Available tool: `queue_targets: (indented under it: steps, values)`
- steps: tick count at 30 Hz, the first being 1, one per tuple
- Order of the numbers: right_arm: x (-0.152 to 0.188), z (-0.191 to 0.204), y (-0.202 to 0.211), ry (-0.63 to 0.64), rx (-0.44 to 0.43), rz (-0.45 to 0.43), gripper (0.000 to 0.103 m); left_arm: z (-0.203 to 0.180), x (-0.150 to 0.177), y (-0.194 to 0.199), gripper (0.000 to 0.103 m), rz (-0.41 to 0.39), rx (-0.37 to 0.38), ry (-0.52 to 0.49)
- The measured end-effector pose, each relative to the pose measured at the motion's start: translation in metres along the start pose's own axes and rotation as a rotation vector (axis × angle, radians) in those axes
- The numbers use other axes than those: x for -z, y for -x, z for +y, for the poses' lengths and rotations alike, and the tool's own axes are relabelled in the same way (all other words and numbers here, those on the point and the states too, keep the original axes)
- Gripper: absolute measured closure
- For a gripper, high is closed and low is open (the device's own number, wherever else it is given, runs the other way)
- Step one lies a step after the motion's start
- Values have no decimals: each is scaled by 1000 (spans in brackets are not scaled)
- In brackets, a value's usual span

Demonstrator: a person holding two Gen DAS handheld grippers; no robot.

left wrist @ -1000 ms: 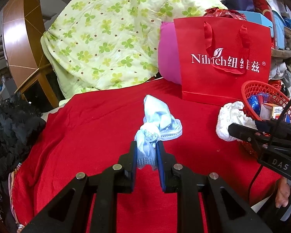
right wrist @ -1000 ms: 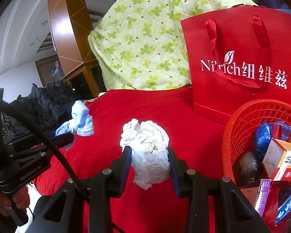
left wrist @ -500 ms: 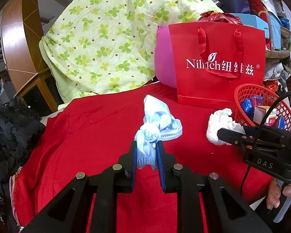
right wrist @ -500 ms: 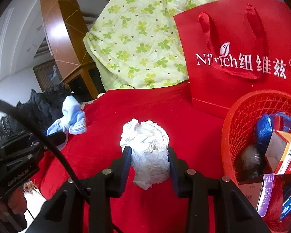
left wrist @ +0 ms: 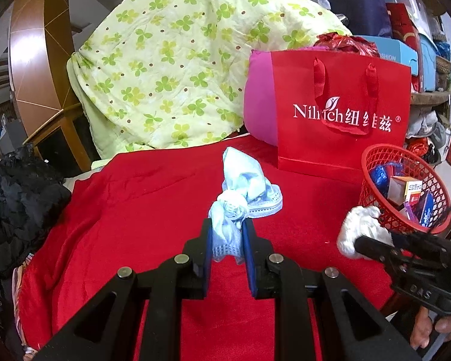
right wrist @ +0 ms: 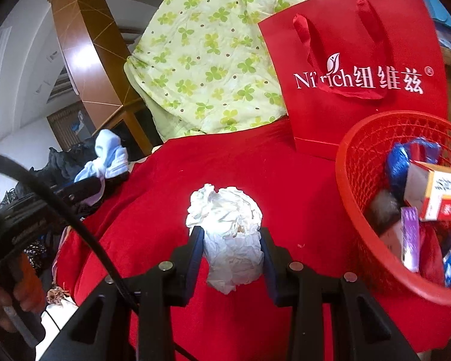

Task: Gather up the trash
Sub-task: 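Carry the blue mask and white tissue with both tools toward the red basket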

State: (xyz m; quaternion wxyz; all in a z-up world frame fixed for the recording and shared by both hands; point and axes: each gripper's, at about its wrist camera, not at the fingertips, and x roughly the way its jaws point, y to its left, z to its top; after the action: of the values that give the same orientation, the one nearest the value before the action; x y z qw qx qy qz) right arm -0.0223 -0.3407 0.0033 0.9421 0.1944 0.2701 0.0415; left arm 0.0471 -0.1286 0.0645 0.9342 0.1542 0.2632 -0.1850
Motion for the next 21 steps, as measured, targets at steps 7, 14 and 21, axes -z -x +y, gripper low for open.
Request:
queue_targets:
  steps: [7,14,21]
  values:
    - [1,17,38,40,18,-34,64,7,1,17,83,-30,10,17]
    - [-3,50,68,109,7,-76,64,16,1,38,83,-68,18,38]
    - [-4,80,84,175,8,-98,64,32,2,59,83,-108,11,63]
